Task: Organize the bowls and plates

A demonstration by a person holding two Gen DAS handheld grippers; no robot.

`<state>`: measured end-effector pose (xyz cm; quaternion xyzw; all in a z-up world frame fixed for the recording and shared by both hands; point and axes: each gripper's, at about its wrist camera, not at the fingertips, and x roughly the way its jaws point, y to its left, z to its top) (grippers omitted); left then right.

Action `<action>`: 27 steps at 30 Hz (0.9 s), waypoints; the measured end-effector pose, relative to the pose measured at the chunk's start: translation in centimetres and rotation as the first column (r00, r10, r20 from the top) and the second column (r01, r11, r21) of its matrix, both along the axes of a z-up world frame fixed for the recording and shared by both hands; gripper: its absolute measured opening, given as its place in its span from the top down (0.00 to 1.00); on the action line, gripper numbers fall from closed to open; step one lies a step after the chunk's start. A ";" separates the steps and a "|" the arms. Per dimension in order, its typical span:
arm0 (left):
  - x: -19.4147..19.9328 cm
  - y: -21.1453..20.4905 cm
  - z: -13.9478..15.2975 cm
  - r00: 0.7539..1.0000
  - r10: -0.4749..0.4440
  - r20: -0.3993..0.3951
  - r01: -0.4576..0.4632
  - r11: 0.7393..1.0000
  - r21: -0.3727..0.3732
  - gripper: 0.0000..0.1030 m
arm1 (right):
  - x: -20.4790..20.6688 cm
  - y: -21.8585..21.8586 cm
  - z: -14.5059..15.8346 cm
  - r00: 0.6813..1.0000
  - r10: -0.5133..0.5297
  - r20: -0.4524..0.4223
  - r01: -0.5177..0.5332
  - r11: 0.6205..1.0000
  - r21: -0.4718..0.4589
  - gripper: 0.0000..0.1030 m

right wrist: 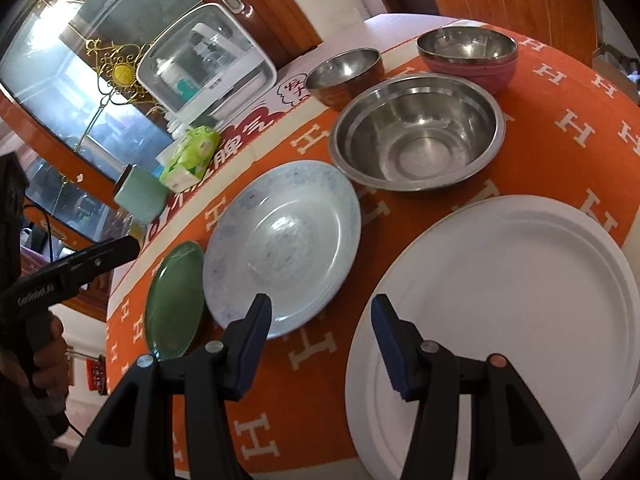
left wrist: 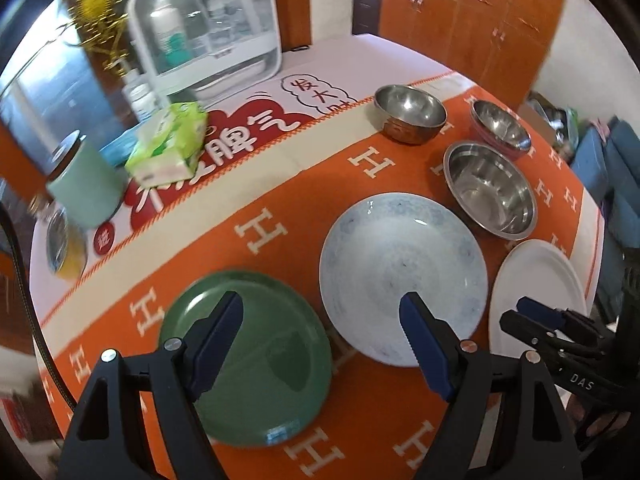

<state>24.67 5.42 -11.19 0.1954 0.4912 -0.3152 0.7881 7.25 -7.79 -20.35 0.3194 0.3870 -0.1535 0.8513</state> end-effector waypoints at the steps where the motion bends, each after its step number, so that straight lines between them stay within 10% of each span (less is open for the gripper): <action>1: 0.3 -0.3 -0.2 1.000 -0.012 0.001 0.012 1.000 0.007 0.23 | 0.2 0.0 0.0 1.000 -0.002 0.001 0.002 1.000 -0.009 0.49; 15: 3.5 -3.3 -6.0 0.991 -0.066 -0.117 0.072 0.996 0.044 0.23 | 3.5 0.7 -1.2 0.997 0.039 -0.062 -0.051 0.977 -0.209 0.49; 27: 5.0 -4.4 -9.6 0.977 -0.078 -0.199 0.082 0.997 0.012 0.23 | 5.0 -0.5 -3.4 0.995 0.064 -0.073 -0.075 0.984 -0.160 0.56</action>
